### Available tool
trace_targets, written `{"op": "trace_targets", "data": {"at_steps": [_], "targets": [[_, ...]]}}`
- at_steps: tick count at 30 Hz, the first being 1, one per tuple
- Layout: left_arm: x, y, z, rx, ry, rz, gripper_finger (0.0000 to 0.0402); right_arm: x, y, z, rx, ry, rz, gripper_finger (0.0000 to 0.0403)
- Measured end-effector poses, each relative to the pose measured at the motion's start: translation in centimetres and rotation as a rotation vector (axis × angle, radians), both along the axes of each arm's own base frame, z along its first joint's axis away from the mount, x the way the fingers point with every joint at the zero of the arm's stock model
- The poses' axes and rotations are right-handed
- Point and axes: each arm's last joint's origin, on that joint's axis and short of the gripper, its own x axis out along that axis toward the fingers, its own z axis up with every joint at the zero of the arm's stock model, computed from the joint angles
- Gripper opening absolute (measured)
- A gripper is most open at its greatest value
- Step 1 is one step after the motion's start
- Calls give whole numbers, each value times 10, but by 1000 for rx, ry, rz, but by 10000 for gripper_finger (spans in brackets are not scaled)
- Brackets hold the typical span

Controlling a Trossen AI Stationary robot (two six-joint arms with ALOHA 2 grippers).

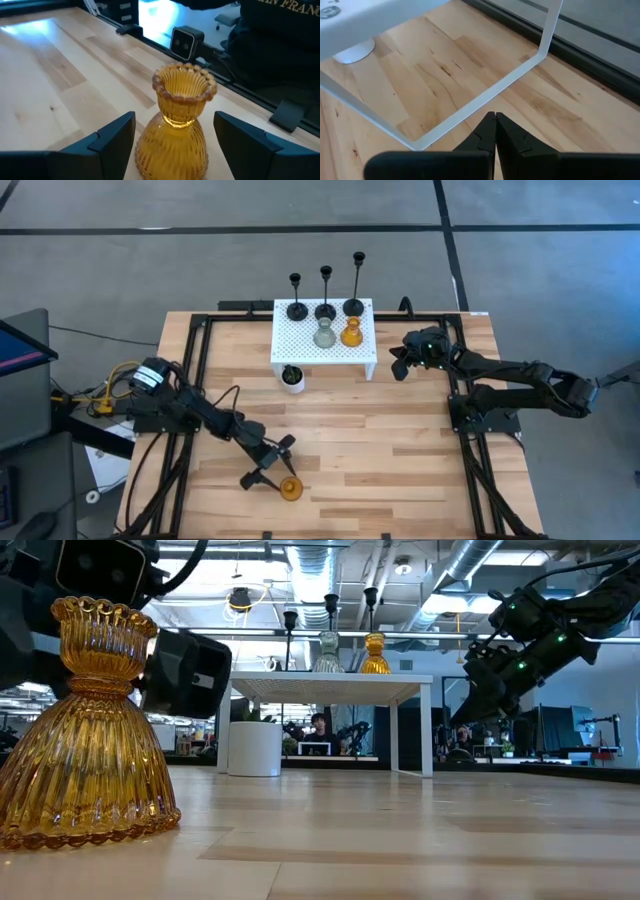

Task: Pick & Place candle stick holders
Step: Put the yellow glass candle holder on the shelf aligned with the other glass candle holders

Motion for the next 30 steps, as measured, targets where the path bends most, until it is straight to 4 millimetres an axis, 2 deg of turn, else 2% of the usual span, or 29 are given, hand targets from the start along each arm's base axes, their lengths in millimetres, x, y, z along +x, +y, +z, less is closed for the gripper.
{"op": "trace_targets", "data": {"at_steps": [11, 17, 30], "targets": [[22, -10, 0, -5, -7, -2, 271, 0, 0, 0, -1, -1, 0, 0], [22, -11, 0, -24, 10, -7, 265, 0, 0, 0, -2, 1, 2, 0], [22, -20, 5, -55, 11, -29, 221, 0, 0, 0, 0, 0, 0, 0]]}}
